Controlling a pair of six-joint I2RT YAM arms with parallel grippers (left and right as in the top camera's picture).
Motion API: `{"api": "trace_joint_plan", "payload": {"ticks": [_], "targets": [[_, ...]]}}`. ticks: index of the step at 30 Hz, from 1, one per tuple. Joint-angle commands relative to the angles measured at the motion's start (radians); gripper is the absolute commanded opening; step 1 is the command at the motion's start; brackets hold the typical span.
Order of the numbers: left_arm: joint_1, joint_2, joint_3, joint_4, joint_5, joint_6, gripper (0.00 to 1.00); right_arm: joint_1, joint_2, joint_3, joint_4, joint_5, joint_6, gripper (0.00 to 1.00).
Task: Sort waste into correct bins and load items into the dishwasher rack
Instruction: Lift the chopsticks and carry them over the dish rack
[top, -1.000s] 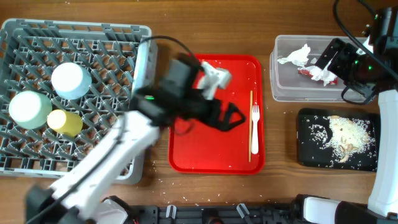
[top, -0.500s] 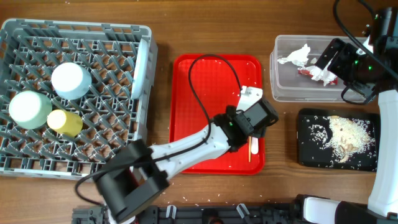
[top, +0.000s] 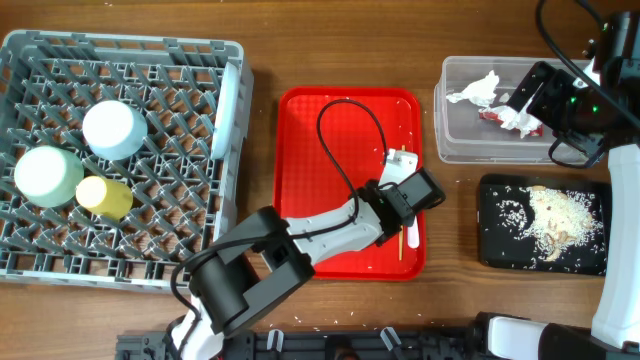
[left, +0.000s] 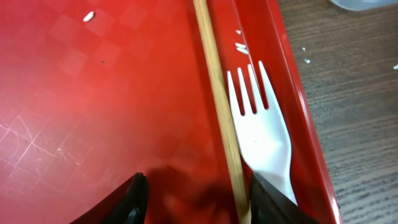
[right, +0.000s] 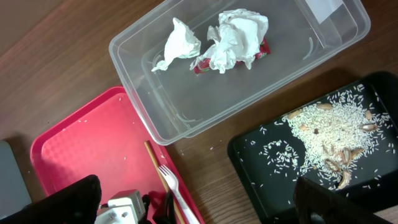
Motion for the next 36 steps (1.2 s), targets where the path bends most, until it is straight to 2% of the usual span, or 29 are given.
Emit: {"api": "trace_joint_plan", "payload": {"ticks": [1,5,9,14,15,16,25,31,36], "targets": [[0.001,0.098,-0.006,-0.006,-0.005,-0.004,0.51,-0.003,0.011,0.005,0.002,0.010,-0.018,1.00],[0.005,0.105,-0.006,-0.011,-0.016,-0.002,0.49,-0.003,0.011,0.005,0.002,0.010,-0.018,1.00],[0.005,0.104,-0.006,-0.056,-0.150,0.000,0.46,-0.003,0.011,0.005,0.002,0.010,-0.018,1.00],[0.005,0.104,-0.006,-0.063,-0.179,-0.002,0.44,-0.003,0.011,0.005,0.002,0.010,-0.018,1.00],[0.005,0.104,-0.006,-0.058,-0.132,-0.005,0.36,-0.003,0.011,0.005,0.002,0.010,-0.018,1.00],[0.005,0.104,-0.006,-0.055,-0.090,-0.004,0.32,-0.003,0.011,0.005,0.002,0.010,-0.018,1.00],[0.034,0.104,-0.006,-0.085,-0.090,-0.012,0.04,-0.003,0.011,0.005,0.002,0.010,-0.018,1.00],[0.034,0.093,-0.006,-0.090,-0.043,0.000,0.04,-0.003,0.011,0.005,0.002,0.010,-0.018,1.00],[0.034,-0.090,-0.006,-0.174,-0.017,0.000,0.04,-0.003,0.011,0.005,0.002,0.010,-0.018,1.00]]}}
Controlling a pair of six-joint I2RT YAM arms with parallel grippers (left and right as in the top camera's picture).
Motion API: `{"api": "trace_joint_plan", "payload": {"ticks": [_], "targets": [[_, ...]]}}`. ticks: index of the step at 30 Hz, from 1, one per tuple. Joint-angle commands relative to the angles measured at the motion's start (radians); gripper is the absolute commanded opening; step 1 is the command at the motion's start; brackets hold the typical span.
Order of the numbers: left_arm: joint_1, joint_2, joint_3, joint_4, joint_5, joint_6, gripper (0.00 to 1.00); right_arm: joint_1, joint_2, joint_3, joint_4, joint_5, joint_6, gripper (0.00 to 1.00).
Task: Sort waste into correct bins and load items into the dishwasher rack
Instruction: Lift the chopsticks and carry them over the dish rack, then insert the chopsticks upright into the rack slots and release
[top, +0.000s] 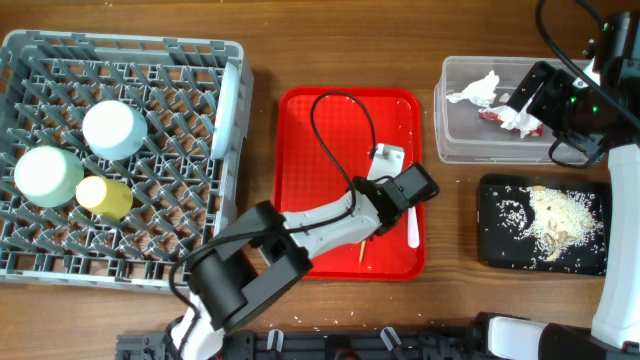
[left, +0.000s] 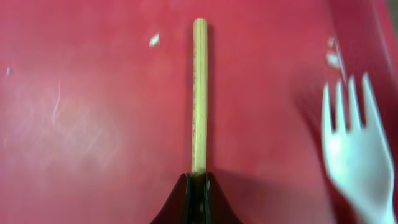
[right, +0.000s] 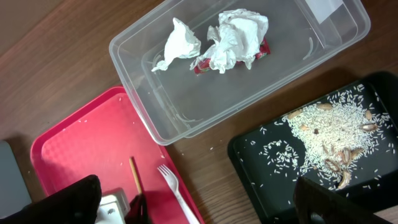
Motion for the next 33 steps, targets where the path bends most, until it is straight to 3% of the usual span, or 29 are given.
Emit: {"api": "trace_joint_plan", "payload": {"ticks": [1,3,6,10,14,17,19,22,26,33], "targets": [[0.005,-0.114,-0.026,-0.059,0.074,0.008,0.04,-0.003,0.011,0.005,0.003,0.010,-0.018,1.00],[0.014,-0.195,-0.027,-0.124,0.105,0.008,0.04,-0.003,0.011,0.005,0.003,0.010,-0.018,1.00],[0.064,-0.343,-0.027,-0.267,0.165,0.114,0.04,-0.003,0.011,0.005,0.003,0.010,-0.018,1.00],[0.209,-0.569,-0.027,-0.461,0.169,0.134,0.04,-0.003,0.011,0.005,0.003,0.010,-0.018,1.00],[0.500,-0.858,-0.027,-0.494,0.309,0.328,0.04,-0.003,0.011,0.005,0.003,0.010,-0.018,1.00],[0.756,-0.942,-0.027,-0.483,0.359,0.549,0.04,-0.003,0.011,0.005,0.003,0.010,-0.018,1.00],[0.910,-0.925,-0.027,-0.452,0.484,0.734,0.04,-0.003,0.011,0.005,0.003,0.010,-0.018,1.00],[1.080,-0.837,-0.027,-0.404,0.732,0.846,0.04,-0.003,0.011,0.005,0.003,0.010,-0.018,1.00],[1.180,-0.604,-0.027,-0.320,0.814,0.932,0.04,-0.003,0.011,0.005,0.003,0.010,-0.018,1.00],[1.199,-0.368,-0.027,-0.317,0.797,0.942,0.04,-0.003,0.011,0.005,0.003,0.010,-0.018,1.00]]}}
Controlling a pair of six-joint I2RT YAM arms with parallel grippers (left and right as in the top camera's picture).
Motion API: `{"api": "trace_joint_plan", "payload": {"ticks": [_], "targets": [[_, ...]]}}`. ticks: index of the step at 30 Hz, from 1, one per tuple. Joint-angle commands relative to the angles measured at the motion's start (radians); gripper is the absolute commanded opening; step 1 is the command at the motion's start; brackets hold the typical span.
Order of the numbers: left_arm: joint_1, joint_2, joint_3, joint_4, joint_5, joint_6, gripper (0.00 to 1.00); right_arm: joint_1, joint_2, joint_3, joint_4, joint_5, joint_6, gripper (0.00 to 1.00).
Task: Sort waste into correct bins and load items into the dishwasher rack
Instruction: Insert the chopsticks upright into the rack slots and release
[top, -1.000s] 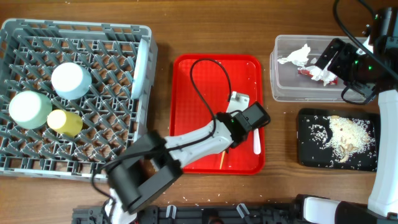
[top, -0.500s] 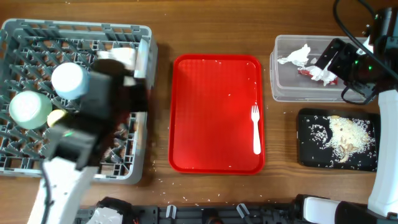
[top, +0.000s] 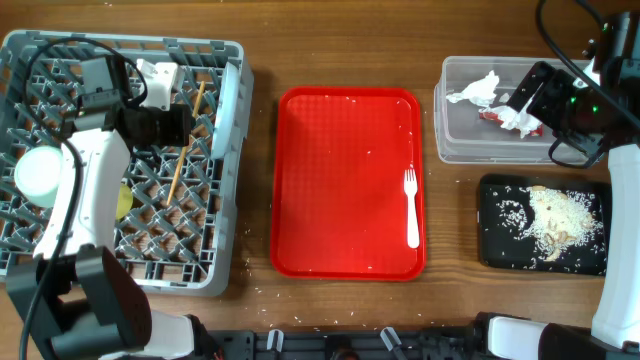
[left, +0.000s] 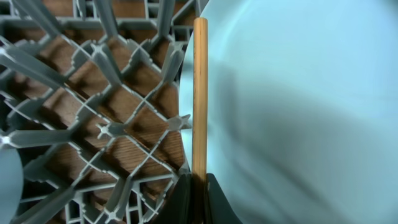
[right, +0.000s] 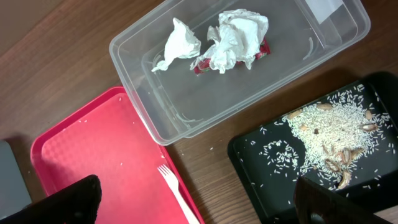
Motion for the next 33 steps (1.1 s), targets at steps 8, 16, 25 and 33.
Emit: {"api": "trace_joint_plan", "payload": {"ticks": [8,16,25,33], "targets": [[0.075,0.018,0.000,0.011,-0.003,-0.101,1.00,-0.003,0.011,0.005,0.002,0.010,-0.018,1.00],[0.080,-0.231,0.009,0.028,0.071,-0.210,0.73,-0.003,0.011,0.005,0.002,0.010,-0.018,1.00],[-0.023,0.013,0.009,0.060,0.071,-0.210,0.04,-0.003,0.011,0.005,0.002,0.010,-0.018,1.00],[-0.036,0.138,0.009,0.080,0.033,-0.206,0.04,-0.003,0.011,0.005,0.002,0.010,-0.018,1.00]]}}
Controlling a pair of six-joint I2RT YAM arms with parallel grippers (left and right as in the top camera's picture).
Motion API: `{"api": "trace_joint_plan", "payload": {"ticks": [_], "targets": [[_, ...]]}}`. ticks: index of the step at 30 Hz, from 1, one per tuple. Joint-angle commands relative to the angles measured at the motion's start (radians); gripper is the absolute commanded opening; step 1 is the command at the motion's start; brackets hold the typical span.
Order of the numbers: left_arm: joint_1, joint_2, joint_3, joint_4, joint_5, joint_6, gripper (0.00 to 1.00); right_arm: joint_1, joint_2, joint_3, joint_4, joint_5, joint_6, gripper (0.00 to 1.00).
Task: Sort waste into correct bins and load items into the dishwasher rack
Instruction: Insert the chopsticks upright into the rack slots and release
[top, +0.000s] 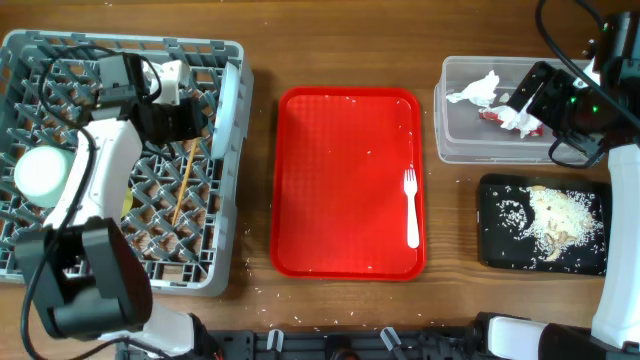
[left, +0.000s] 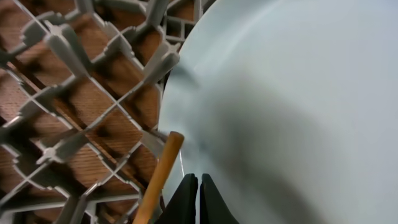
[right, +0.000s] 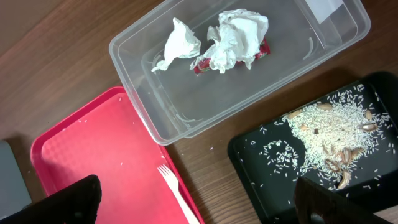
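A wooden chopstick (top: 182, 183) lies slanted across the grid of the grey dishwasher rack (top: 30, 262). Its top end (left: 163, 163) shows just left of my left gripper (left: 199, 178), which is shut with nothing between its fingers. That gripper (top: 190, 122) hovers beside the pale blue plate (top: 229, 104) standing in the rack. A white plastic fork (top: 410, 207) lies on the right side of the red tray (top: 330, 150). My right gripper (right: 199, 208) hangs open and empty above the clear bin (top: 500, 140).
A pale green cup (top: 40, 172) and a yellow cup (top: 125, 202) sit in the rack. The clear bin (right: 186, 118) holds crumpled tissues (right: 233, 34) and a red wrapper. A black tray (top: 545, 225) with rice lies below it.
The chopstick was in my left gripper's jaws over the rack beside the plate. It now lies loose in the rack grid, and the jaws are shut on nothing. The right arm is unchanged.
My left gripper stood open around the chopstick next to the fork on the red tray, then was shut on it there. Later it held the chopstick over the rack by the plate. Now the chopstick rests in the rack; the fork stays on the tray.
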Motion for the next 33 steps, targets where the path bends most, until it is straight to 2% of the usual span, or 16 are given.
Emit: {"api": "trace_joint_plan", "payload": {"ticks": [1,3,6,8,14,16,17,18,19,20,21,22,23,25,30,33], "targets": [[-0.001,0.070,0.006,0.018,-0.007,0.005,0.04,-0.003,0.011,0.005,0.002,0.010,-0.018,1.00],[-0.001,0.082,0.006,0.028,-0.037,0.005,0.04,-0.003,0.011,0.005,0.002,0.010,-0.018,1.00],[0.000,0.082,0.006,0.048,-0.173,0.004,0.04,-0.003,0.011,0.005,0.002,0.010,-0.018,1.00],[0.000,0.072,0.006,0.049,-0.190,0.003,0.04,-0.003,0.011,0.005,0.002,0.010,-0.018,1.00],[0.000,-0.145,0.006,0.058,-0.185,-0.157,0.04,-0.003,0.011,0.005,0.002,0.010,-0.018,1.00],[0.000,-0.236,0.006,0.055,-0.163,-0.157,0.04,-0.003,0.011,0.005,0.002,0.010,-0.018,1.00],[0.000,-0.263,0.006,0.052,-0.163,-0.157,0.08,-0.003,0.011,0.005,0.002,0.010,-0.019,1.00],[0.000,-0.285,0.006,0.047,-0.163,-0.156,0.22,-0.003,0.011,0.005,0.002,0.010,-0.019,1.00],[0.000,-0.286,0.006,0.043,-0.164,-0.156,0.17,-0.003,0.011,0.005,0.002,0.010,-0.019,1.00],[0.000,-0.278,0.006,0.024,-0.164,-0.155,0.16,-0.003,0.011,0.005,0.002,0.010,-0.018,1.00],[0.000,-0.264,0.006,0.010,-0.165,-0.152,0.27,-0.003,0.011,0.005,0.002,0.010,-0.018,0.99],[0.000,-0.240,0.006,0.003,-0.172,-0.152,0.46,-0.003,0.011,0.005,0.002,0.010,-0.018,1.00],[0.000,-0.187,0.006,0.004,-0.172,-0.146,0.54,-0.003,0.011,0.005,0.002,0.010,-0.018,1.00],[0.000,-0.113,0.006,0.007,-0.172,-0.110,0.59,-0.003,0.011,0.005,0.002,0.010,-0.018,1.00],[0.000,0.033,0.006,0.030,-0.172,-0.068,0.58,-0.003,0.011,0.005,0.002,0.010,-0.018,1.00],[0.000,0.036,0.006,0.047,-0.181,-0.068,0.45,-0.003,0.011,0.005,0.002,0.010,-0.018,1.00]]}}
